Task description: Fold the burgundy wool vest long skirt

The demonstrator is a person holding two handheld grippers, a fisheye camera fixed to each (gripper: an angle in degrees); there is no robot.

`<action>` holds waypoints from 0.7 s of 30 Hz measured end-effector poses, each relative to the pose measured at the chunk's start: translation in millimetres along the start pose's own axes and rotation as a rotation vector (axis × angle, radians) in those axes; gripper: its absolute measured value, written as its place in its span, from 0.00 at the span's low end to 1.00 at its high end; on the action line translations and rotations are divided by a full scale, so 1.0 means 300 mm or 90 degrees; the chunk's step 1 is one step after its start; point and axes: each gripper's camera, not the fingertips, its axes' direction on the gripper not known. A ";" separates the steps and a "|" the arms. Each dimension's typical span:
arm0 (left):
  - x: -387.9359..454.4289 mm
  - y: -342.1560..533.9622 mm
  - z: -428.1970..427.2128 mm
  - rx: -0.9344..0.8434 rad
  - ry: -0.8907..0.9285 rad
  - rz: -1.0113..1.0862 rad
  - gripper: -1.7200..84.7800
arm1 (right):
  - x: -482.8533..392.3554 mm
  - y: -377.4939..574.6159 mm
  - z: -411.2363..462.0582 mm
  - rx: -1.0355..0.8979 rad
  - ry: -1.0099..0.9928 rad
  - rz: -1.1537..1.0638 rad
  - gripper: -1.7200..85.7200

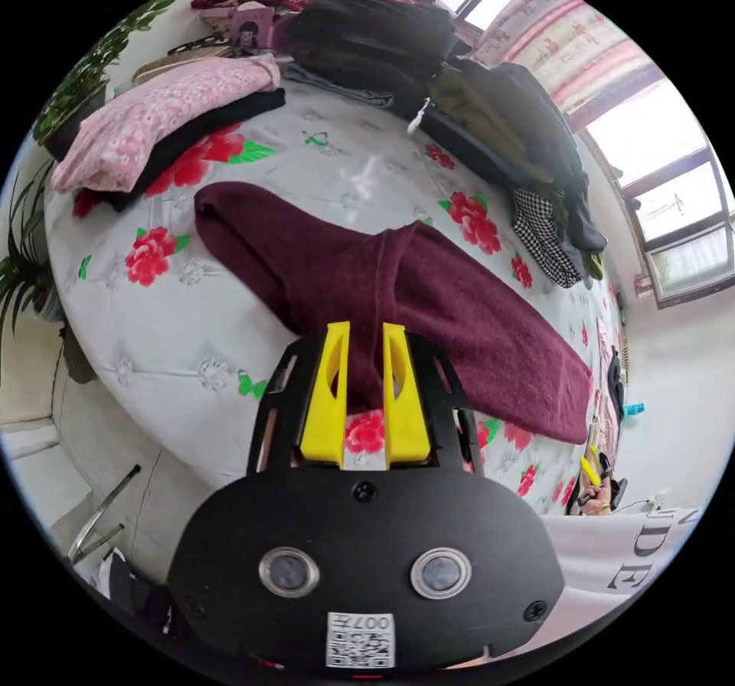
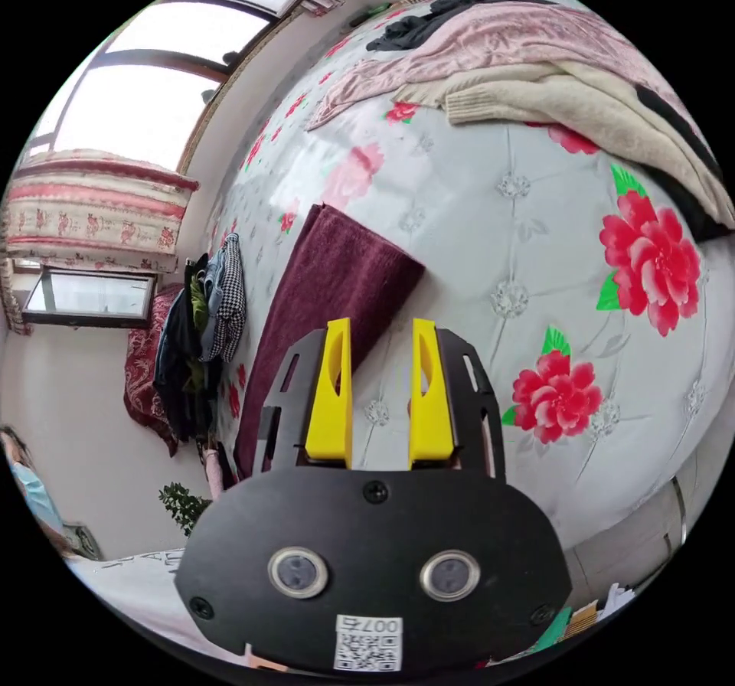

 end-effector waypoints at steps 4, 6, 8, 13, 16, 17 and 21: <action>-0.083 0.110 -0.016 -0.022 -0.012 -0.032 0.13 | 0.029 0.039 0.080 -0.059 -0.044 0.011 0.12; -0.082 0.112 0.003 -0.030 -0.026 -0.018 0.14 | -0.006 0.033 0.154 -0.085 -0.085 -0.001 0.12; -0.067 0.088 0.066 -0.052 -0.016 -0.005 0.14 | -0.057 0.024 0.277 -0.130 -0.114 0.003 0.11; -0.058 0.028 0.125 -0.088 0.006 0.007 0.07 | -0.073 0.009 0.311 -0.096 -0.040 0.049 0.07; -0.058 0.014 0.067 -0.129 0.044 0.062 0.05 | -0.034 0.002 0.195 -0.049 -0.063 0.057 0.06; -0.051 0.031 0.032 -0.140 0.077 0.099 0.05 | -0.017 0.000 0.134 -0.028 -0.037 0.045 0.06; -0.073 0.119 -0.034 -0.196 0.244 0.110 0.07 | 0.079 0.012 -0.049 0.051 0.126 0.027 0.07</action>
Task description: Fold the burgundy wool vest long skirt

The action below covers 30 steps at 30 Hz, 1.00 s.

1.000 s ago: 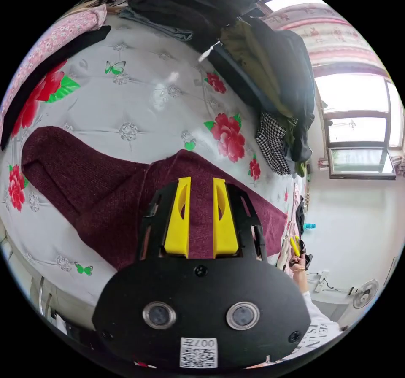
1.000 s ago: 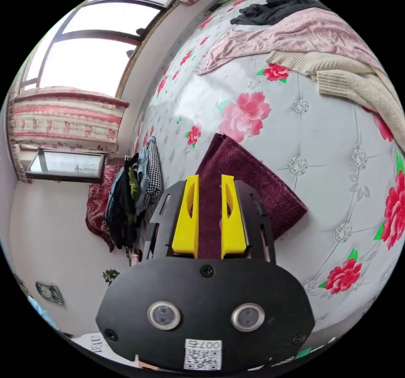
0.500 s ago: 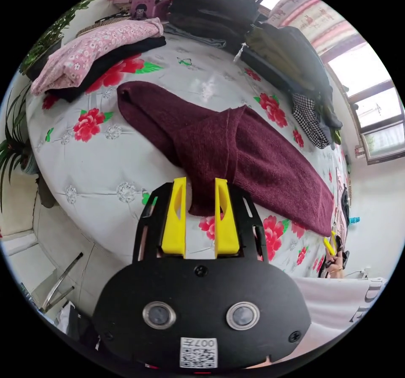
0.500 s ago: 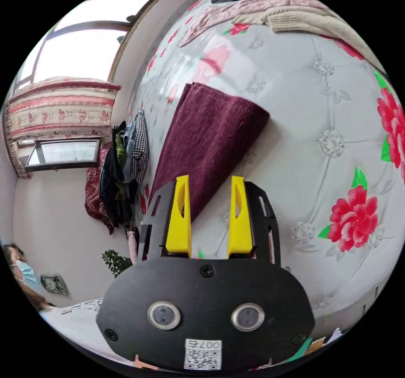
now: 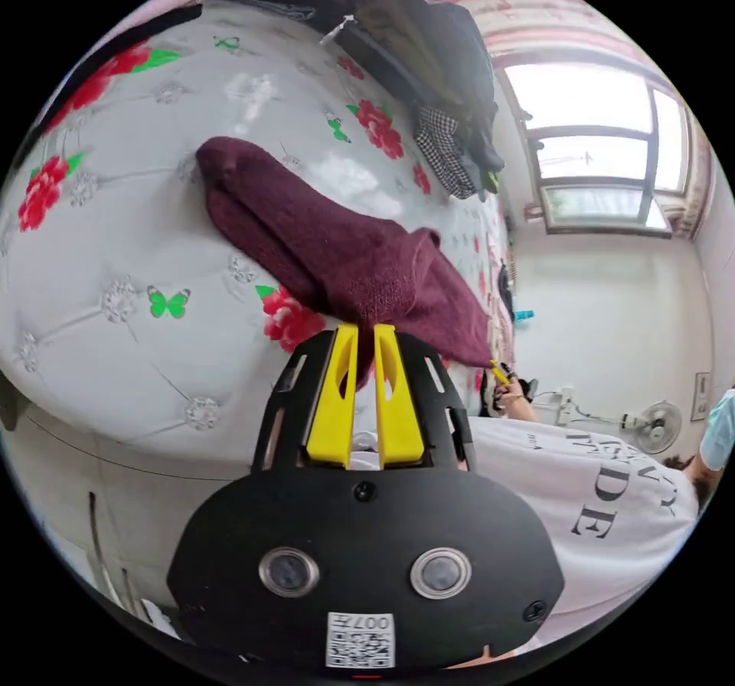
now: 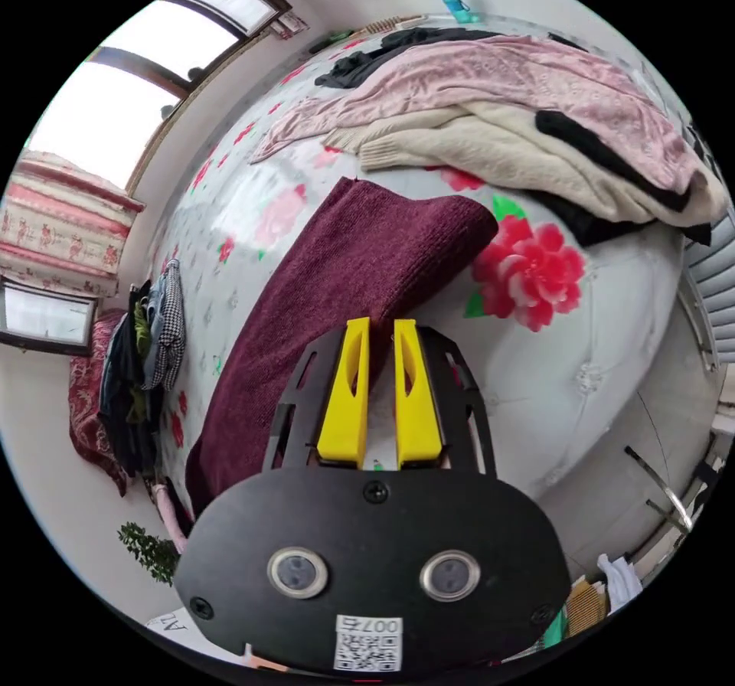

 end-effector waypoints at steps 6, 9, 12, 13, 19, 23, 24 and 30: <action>-0.069 0.107 -0.057 0.121 0.149 -0.028 0.11 | 0.037 0.175 -0.168 0.081 0.022 -0.012 0.08; 0.023 0.088 -0.089 0.101 0.005 0.114 0.12 | -0.081 0.330 -0.108 0.031 -0.044 -0.109 0.08; 0.134 0.093 -0.068 0.048 -0.111 0.291 0.13 | -0.242 0.499 0.022 -0.078 -0.112 -0.234 0.08; 0.176 0.112 -0.036 0.020 -0.151 0.368 0.13 | -0.306 0.567 0.078 -0.127 -0.132 -0.278 0.07; 0.262 0.232 0.243 -0.148 -0.300 0.646 0.09 | -0.487 0.772 0.238 -0.269 -0.216 -0.359 0.06; 0.264 0.124 0.235 -0.159 -0.234 0.627 0.03 | -0.511 0.781 0.223 -0.269 -0.216 -0.375 0.04; 0.260 0.089 0.225 -0.169 -0.214 0.608 0.03 | -0.510 0.779 0.217 -0.266 -0.213 -0.376 0.04; 0.024 -0.343 -0.113 -0.005 0.113 0.245 0.03 | -0.472 0.762 0.170 -0.229 -0.205 -0.359 0.02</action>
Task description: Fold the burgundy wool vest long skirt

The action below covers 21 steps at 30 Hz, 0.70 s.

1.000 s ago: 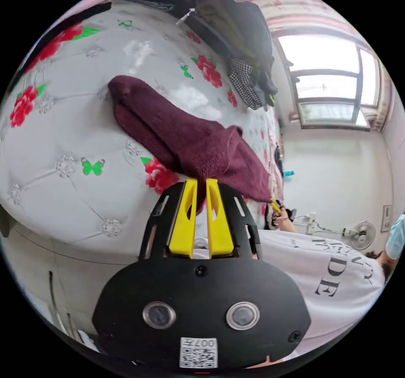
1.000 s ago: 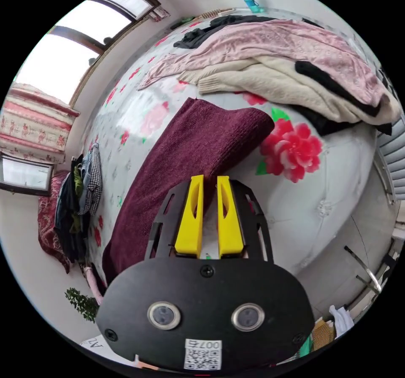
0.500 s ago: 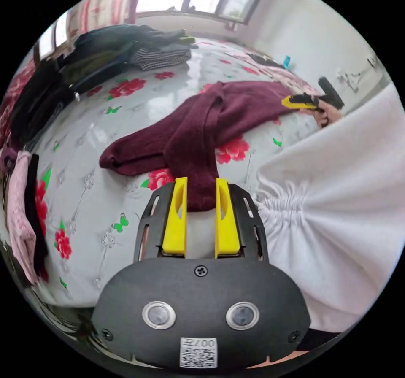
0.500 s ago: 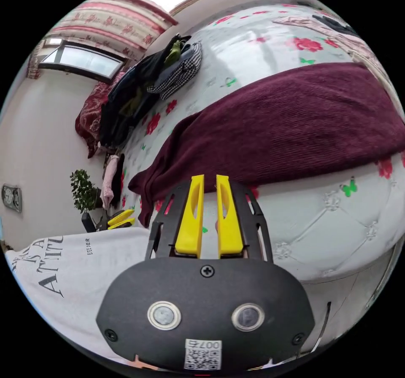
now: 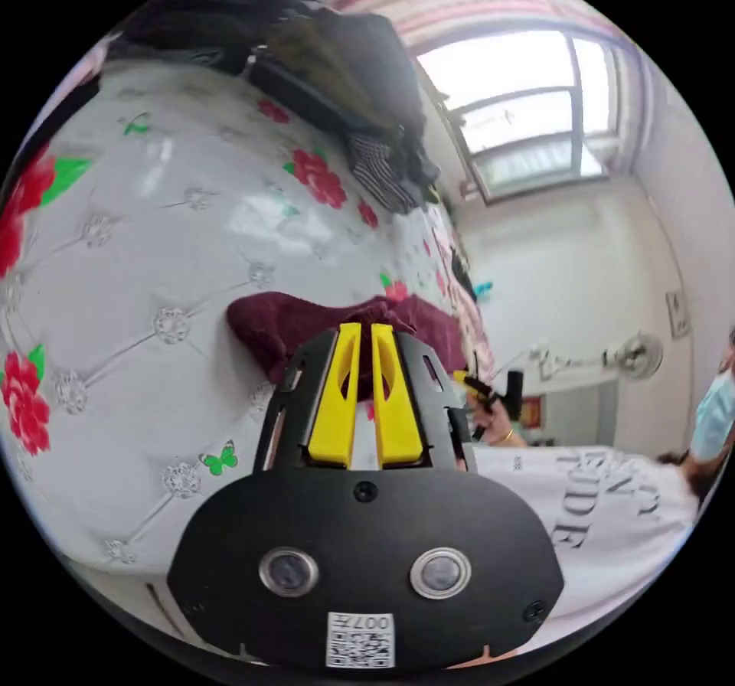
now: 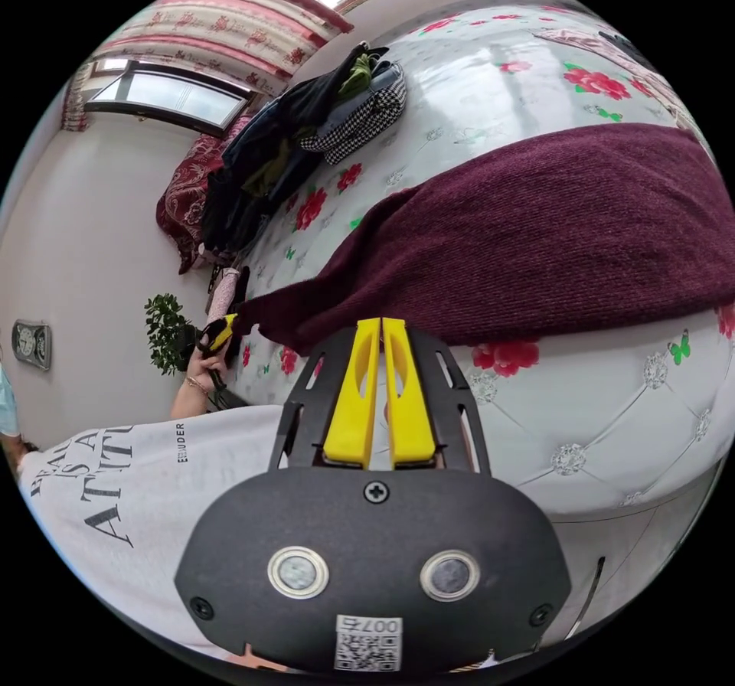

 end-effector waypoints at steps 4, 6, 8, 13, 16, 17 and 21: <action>-0.337 -0.009 -0.144 0.152 0.096 -0.287 0.08 | 0.008 0.013 0.017 -0.017 -0.011 0.002 0.02; -0.383 0.022 -0.169 0.171 0.065 -0.328 0.11 | 0.003 0.017 0.017 -0.019 -0.011 -0.005 0.02; -0.386 0.082 -0.182 0.185 0.019 -0.332 0.13 | 0.005 0.024 0.013 -0.021 -0.006 -0.010 0.02; -0.369 0.167 -0.106 0.170 0.017 -0.338 0.20 | 0.040 0.023 0.027 -0.049 -0.014 0.001 0.02; -0.366 0.135 -0.050 0.178 0.040 -0.345 0.22 | 0.041 0.007 0.037 -0.061 -0.031 -0.005 0.02; -0.366 0.109 -0.029 0.179 0.033 -0.350 0.21 | 0.034 -0.001 0.038 -0.063 -0.036 -0.012 0.02; -0.378 0.043 0.019 0.155 -0.025 -0.382 0.07 | 0.015 -0.019 0.025 -0.065 -0.037 -0.041 0.02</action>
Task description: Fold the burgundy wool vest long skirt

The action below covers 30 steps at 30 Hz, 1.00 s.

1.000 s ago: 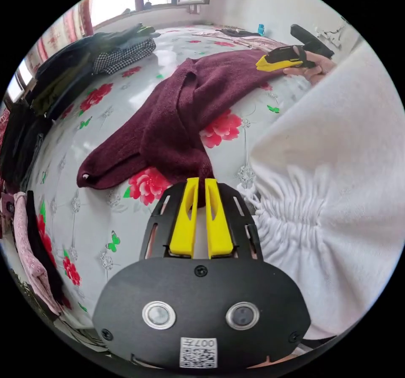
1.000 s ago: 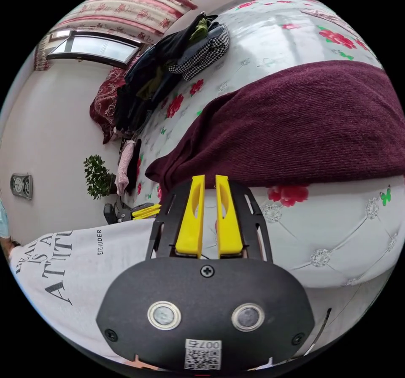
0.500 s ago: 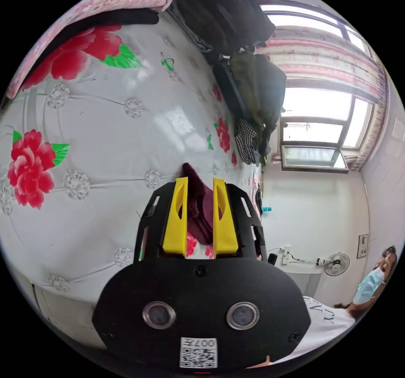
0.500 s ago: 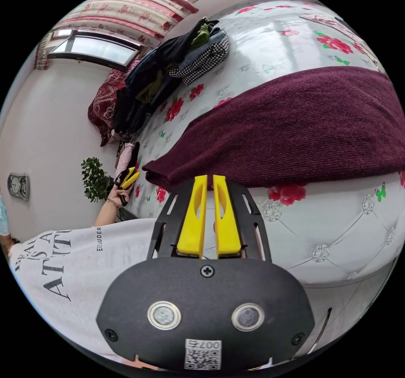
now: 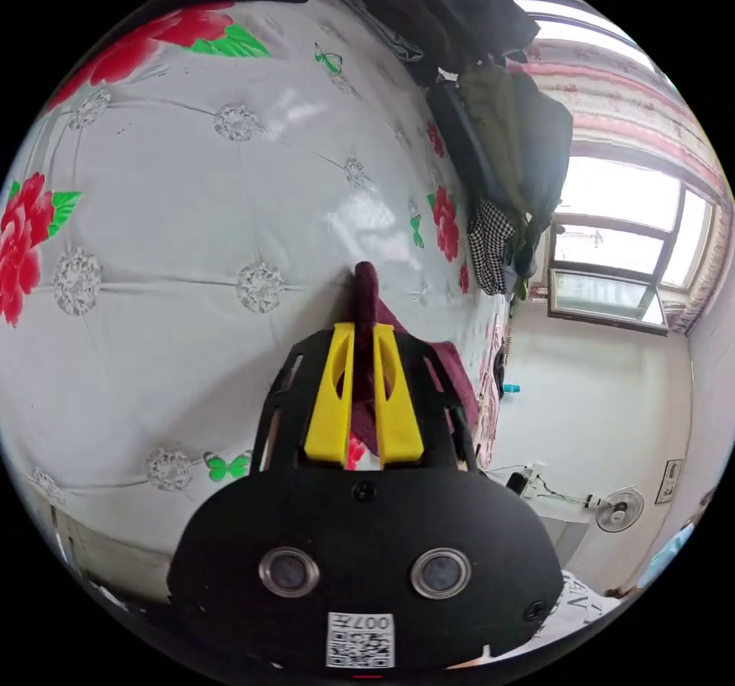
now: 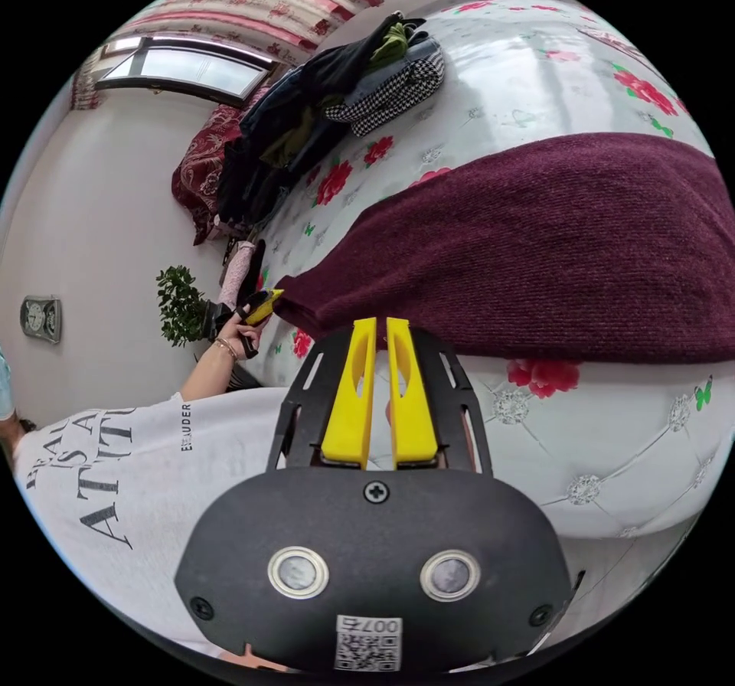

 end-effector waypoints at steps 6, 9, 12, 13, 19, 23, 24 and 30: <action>0.119 0.028 -0.030 0.019 0.106 0.087 0.05 | 0.052 0.027 -0.078 0.027 0.013 -0.005 0.02; 0.317 0.061 -0.041 0.000 0.161 0.184 0.05 | 0.108 0.050 -0.119 0.042 0.020 0.001 0.02; 0.599 0.113 0.016 -0.047 0.189 0.298 0.05 | 0.174 0.074 -0.180 0.067 0.026 0.020 0.02; 0.715 0.147 0.064 -0.071 0.195 0.343 0.05 | 0.202 0.087 -0.217 0.086 0.031 0.031 0.02; 1.089 0.416 0.529 -0.165 0.167 0.470 0.09 | 0.399 0.210 -0.431 0.199 0.048 0.130 0.03; 1.075 0.630 1.002 -0.316 0.010 0.535 0.16 | 0.537 0.302 -0.524 0.246 0.031 0.220 0.05; 1.061 0.648 1.037 -0.338 0.002 0.523 0.16 | 0.550 0.311 -0.539 0.252 0.032 0.227 0.05; 1.132 0.735 0.840 -0.285 0.106 0.611 0.16 | 0.731 0.371 -0.729 0.359 0.049 0.318 0.09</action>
